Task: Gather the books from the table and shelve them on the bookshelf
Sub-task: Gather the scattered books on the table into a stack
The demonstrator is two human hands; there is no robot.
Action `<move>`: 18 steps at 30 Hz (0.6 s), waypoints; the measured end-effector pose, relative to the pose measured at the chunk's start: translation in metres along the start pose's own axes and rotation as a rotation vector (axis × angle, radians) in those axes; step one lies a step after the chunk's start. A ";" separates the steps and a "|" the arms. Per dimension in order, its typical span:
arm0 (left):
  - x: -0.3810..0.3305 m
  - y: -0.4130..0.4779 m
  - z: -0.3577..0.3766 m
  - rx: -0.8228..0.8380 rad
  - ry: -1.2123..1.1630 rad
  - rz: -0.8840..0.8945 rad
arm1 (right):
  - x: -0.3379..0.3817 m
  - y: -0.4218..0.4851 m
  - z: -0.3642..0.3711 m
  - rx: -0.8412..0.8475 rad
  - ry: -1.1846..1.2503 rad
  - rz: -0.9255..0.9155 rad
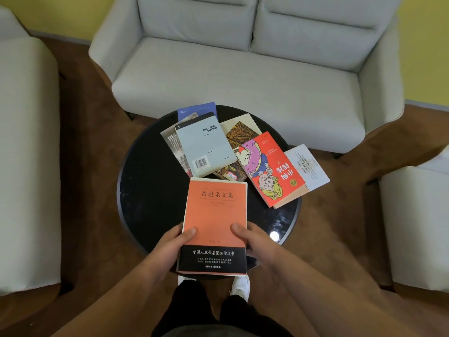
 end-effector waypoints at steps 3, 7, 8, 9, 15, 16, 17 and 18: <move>-0.005 0.001 0.001 -0.036 0.007 -0.049 | 0.006 -0.002 -0.003 0.025 -0.069 0.029; -0.042 0.011 0.016 -0.262 0.240 0.052 | 0.021 -0.002 -0.016 -0.009 -0.220 0.002; -0.055 0.015 0.021 -0.367 0.369 0.136 | 0.028 -0.001 -0.022 -0.044 -0.224 -0.022; -0.069 0.019 0.026 -0.443 0.499 0.238 | 0.037 0.001 -0.030 -0.090 -0.207 -0.046; -0.105 0.042 0.057 -0.415 1.322 0.574 | 0.092 0.029 -0.079 -0.351 -0.273 -0.148; -0.104 0.044 0.061 -0.404 1.374 0.578 | 0.100 0.036 -0.089 -0.392 -0.307 -0.154; -0.101 0.045 0.063 -0.405 1.407 0.581 | 0.108 0.043 -0.098 -0.428 -0.348 -0.142; -0.098 0.046 0.063 -0.415 1.425 0.581 | 0.114 0.050 -0.109 -0.462 -0.406 -0.120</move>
Point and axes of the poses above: each hand's wrist, its own y-axis towards the middle knuckle, its own z-axis out of the palm, x = y × z, the point moved 1 cm from there along y, towards the middle knuckle
